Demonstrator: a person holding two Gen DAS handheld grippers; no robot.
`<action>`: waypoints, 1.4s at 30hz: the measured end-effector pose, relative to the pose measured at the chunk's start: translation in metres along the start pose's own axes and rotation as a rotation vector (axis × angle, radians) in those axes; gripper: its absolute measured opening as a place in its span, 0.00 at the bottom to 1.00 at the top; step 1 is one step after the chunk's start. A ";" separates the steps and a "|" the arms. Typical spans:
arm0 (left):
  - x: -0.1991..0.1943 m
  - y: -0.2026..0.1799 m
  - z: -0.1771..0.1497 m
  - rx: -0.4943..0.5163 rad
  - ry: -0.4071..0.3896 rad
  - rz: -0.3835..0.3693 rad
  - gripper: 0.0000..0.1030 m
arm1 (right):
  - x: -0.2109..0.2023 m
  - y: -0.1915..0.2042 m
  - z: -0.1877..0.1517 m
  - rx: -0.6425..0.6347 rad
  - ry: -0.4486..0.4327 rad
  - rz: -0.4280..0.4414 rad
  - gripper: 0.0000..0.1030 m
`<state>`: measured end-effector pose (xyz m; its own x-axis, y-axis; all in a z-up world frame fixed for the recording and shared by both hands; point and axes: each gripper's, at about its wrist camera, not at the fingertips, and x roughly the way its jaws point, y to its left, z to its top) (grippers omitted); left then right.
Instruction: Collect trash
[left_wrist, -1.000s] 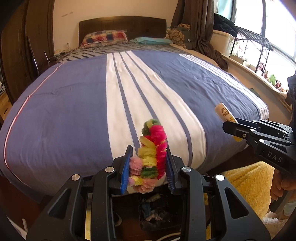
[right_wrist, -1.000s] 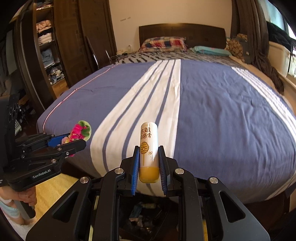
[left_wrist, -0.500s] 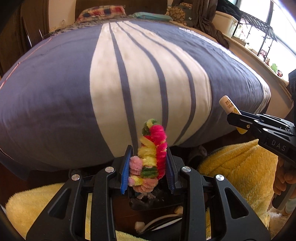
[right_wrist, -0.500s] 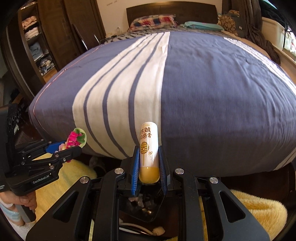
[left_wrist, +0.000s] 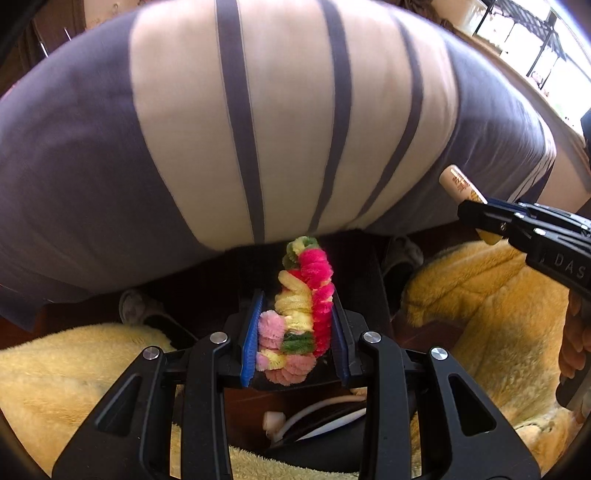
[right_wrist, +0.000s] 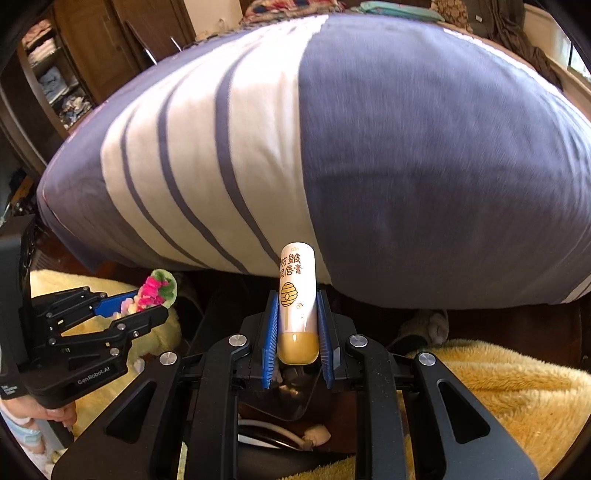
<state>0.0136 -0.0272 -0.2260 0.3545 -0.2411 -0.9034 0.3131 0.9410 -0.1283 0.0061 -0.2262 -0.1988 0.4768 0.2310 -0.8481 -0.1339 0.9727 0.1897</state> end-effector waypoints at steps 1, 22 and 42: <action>0.006 0.001 -0.002 -0.001 0.015 -0.002 0.30 | 0.006 -0.001 -0.002 0.006 0.014 0.001 0.20; 0.070 0.011 -0.012 -0.050 0.219 -0.084 0.34 | 0.083 0.009 -0.009 0.036 0.238 0.054 0.21; -0.032 0.018 0.011 -0.066 -0.062 0.057 0.92 | -0.005 -0.011 0.019 0.088 -0.011 -0.079 0.97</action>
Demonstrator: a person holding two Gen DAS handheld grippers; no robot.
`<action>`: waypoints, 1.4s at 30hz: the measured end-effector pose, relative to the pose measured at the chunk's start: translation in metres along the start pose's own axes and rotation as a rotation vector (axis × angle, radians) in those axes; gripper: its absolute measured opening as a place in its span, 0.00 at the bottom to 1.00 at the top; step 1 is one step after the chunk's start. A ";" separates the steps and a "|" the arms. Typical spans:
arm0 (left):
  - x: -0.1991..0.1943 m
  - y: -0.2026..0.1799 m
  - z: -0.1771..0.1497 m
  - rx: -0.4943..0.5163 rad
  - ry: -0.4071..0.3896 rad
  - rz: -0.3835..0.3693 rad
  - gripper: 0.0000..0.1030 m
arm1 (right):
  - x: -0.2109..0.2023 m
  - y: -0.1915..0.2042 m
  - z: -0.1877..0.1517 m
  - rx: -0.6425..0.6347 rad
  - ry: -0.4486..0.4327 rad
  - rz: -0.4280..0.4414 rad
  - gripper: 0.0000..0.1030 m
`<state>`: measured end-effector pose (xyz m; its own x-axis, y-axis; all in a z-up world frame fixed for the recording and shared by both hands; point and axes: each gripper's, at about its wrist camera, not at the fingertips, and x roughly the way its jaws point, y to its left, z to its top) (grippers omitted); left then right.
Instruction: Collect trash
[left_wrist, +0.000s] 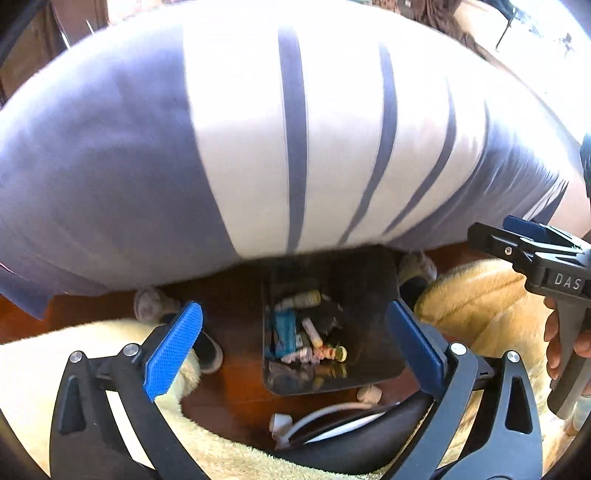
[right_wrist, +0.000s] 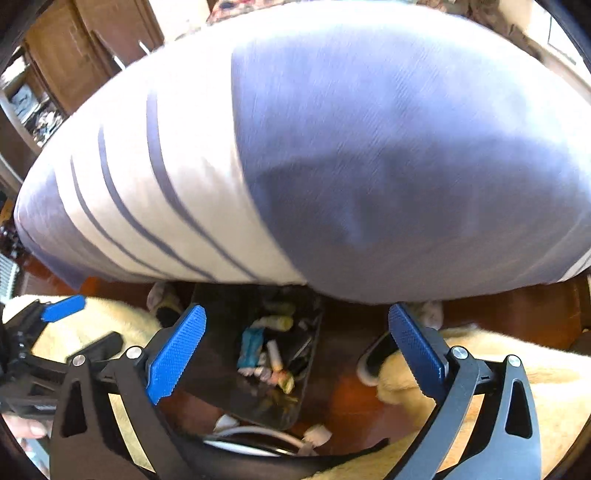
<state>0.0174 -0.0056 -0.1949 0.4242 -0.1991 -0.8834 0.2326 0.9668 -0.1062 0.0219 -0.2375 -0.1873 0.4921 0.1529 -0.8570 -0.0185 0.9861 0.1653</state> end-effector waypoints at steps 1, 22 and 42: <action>-0.008 0.000 0.002 0.000 -0.022 0.005 0.92 | -0.007 -0.002 0.001 0.001 -0.020 -0.009 0.97; -0.222 -0.023 0.054 0.023 -0.654 0.154 0.92 | -0.222 0.012 0.049 -0.053 -0.675 -0.118 0.97; -0.265 -0.043 0.042 0.033 -0.801 0.151 0.92 | -0.263 0.036 0.029 -0.056 -0.831 -0.187 0.97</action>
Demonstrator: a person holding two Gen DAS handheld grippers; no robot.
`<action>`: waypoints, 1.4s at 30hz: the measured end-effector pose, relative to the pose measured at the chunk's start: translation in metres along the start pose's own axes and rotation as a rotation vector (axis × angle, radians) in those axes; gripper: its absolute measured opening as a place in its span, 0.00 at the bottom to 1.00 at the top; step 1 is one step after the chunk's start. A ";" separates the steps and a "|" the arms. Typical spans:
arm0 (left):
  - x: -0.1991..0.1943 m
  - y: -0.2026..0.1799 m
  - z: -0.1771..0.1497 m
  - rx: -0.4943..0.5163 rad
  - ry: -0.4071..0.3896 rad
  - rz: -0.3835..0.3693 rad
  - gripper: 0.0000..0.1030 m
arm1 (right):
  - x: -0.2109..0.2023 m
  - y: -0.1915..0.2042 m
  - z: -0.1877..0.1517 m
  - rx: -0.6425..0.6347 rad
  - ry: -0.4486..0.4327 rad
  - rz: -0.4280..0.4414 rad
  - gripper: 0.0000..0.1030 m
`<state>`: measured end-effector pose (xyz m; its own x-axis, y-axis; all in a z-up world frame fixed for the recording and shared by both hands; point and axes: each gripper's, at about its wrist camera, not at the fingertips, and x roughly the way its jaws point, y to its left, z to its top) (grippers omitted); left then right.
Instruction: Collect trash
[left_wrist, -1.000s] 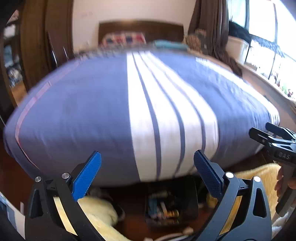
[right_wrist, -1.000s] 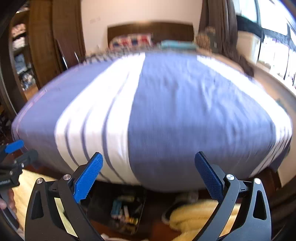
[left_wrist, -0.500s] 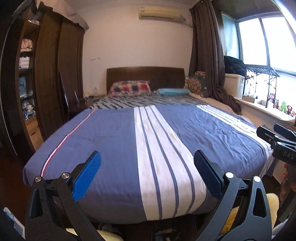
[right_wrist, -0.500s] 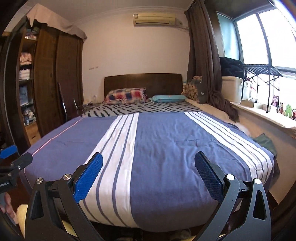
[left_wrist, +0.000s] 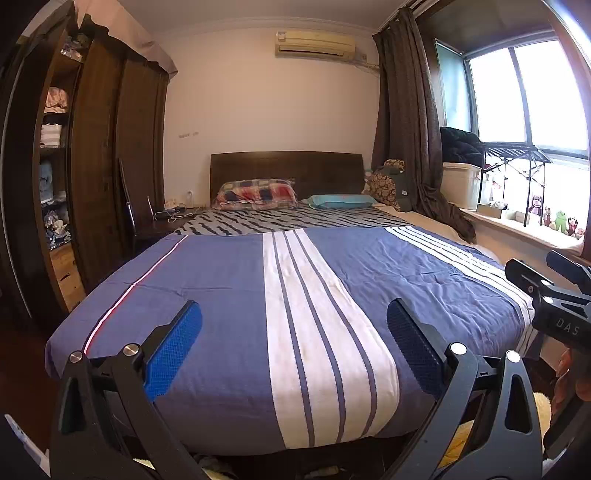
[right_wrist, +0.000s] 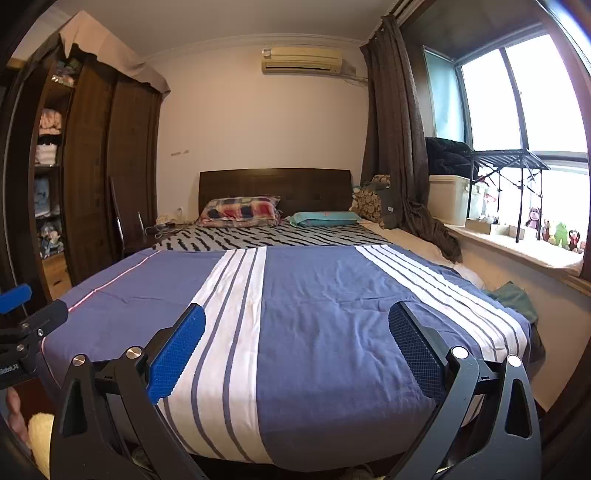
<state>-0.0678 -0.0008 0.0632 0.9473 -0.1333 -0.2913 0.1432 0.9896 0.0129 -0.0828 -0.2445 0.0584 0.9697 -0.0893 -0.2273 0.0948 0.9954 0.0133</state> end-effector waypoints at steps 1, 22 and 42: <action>-0.001 0.000 -0.001 0.001 -0.001 0.001 0.92 | 0.000 0.001 -0.001 -0.001 0.001 0.001 0.97; -0.006 0.002 -0.004 -0.004 -0.010 -0.005 0.92 | -0.003 0.008 -0.003 0.006 0.006 0.012 0.97; -0.008 0.002 -0.002 -0.005 -0.013 -0.002 0.92 | -0.005 0.012 -0.002 0.001 0.007 0.019 0.97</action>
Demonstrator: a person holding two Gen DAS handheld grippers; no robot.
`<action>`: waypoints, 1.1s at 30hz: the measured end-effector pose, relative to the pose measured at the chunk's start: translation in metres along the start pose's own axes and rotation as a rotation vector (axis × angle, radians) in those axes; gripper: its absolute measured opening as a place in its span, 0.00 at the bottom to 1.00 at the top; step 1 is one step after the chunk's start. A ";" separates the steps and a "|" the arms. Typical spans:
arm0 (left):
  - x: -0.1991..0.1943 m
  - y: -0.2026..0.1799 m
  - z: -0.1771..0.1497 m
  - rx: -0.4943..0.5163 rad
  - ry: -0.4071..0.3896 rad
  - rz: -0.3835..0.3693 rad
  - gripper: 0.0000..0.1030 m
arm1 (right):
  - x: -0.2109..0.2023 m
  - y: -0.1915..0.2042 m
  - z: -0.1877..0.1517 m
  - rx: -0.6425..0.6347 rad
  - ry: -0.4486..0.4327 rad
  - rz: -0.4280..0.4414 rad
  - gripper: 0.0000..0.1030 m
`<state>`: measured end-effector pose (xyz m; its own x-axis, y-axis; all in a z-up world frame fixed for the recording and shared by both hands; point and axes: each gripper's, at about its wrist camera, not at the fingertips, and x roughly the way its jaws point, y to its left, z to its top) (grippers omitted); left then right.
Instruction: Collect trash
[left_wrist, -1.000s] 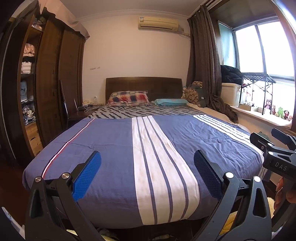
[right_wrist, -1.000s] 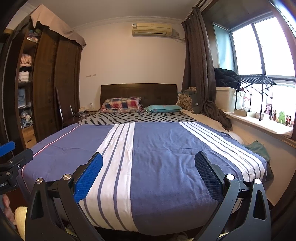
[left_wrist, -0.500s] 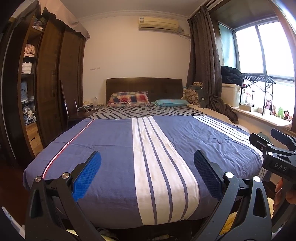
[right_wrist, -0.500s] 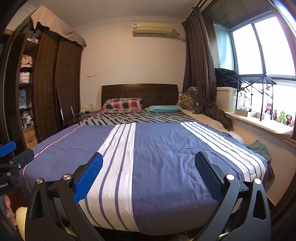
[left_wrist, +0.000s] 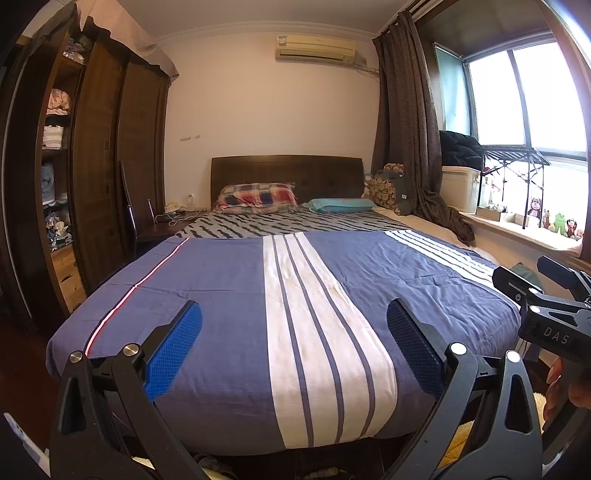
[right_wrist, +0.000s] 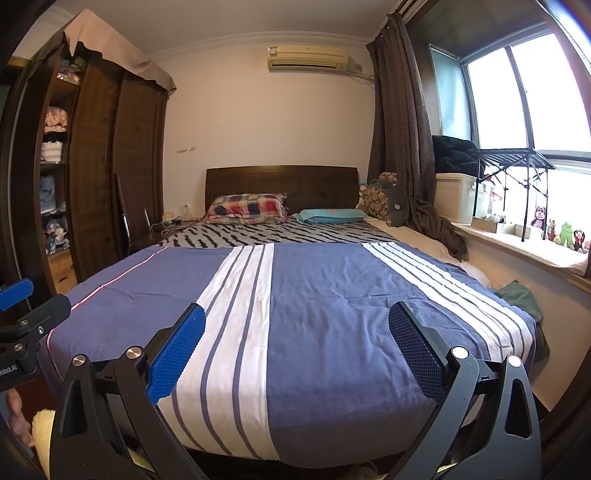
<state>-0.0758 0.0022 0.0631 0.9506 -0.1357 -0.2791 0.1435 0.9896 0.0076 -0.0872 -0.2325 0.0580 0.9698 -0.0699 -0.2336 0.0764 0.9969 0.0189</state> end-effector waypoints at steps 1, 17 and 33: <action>0.000 0.000 0.000 0.000 0.000 0.000 0.92 | 0.001 0.000 0.001 0.000 0.000 0.003 0.97; -0.001 0.001 0.000 0.000 -0.001 -0.001 0.92 | 0.002 0.002 0.001 -0.004 0.007 0.016 0.97; -0.002 0.002 0.001 -0.001 -0.004 0.003 0.92 | 0.004 0.004 -0.002 -0.008 0.010 0.024 0.97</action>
<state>-0.0773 0.0044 0.0645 0.9521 -0.1330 -0.2752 0.1404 0.9901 0.0071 -0.0837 -0.2290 0.0556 0.9688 -0.0459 -0.2434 0.0514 0.9985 0.0166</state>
